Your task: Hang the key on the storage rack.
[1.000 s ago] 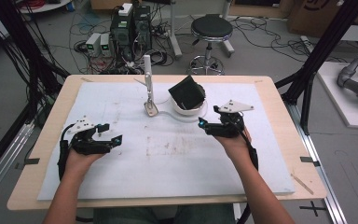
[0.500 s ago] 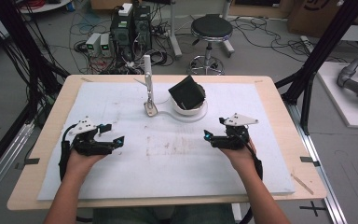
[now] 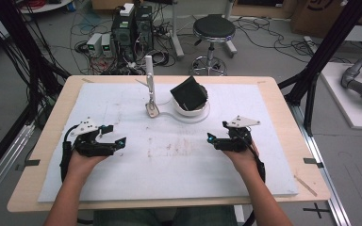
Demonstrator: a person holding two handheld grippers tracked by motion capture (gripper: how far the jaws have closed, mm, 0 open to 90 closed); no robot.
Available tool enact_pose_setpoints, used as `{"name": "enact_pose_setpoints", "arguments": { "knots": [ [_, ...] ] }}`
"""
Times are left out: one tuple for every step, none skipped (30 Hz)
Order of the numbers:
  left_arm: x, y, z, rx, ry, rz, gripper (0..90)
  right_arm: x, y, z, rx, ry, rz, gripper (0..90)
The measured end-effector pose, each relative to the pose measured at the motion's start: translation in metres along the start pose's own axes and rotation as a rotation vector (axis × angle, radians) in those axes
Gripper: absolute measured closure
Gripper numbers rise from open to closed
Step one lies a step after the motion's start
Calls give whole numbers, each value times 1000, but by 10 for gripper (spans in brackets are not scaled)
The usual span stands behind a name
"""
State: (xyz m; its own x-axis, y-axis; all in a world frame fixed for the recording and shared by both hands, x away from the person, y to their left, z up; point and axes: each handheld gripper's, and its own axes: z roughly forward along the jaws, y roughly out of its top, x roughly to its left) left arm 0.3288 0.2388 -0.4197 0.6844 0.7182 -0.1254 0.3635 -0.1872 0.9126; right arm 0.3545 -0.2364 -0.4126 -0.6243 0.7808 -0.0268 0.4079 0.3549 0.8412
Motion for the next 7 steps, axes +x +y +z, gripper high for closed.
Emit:
{"name": "enact_pose_setpoints", "arguments": {
  "knots": [
    [0,0,0,0,0,-1,198,0,0,0,0,0,3,207],
    [0,0,0,0,-1,-1,197,-1,0,-1,-1,1,4,207],
    [0,0,0,1,-1,-1,197,-1,0,-1,1,2,7,207],
    [0,0,0,1,-1,-1,197,-1,0,-1,2,0,5,207],
    [0,0,0,2,-1,0,198,-1,-1,-1,2,1,7,207],
    [1,0,0,1,-2,0,197,-2,-1,-1,-2,-1,7,207],
    [1,0,0,3,-2,-1,197,-2,-1,-1,1,-6,8,207]
  ]
}}
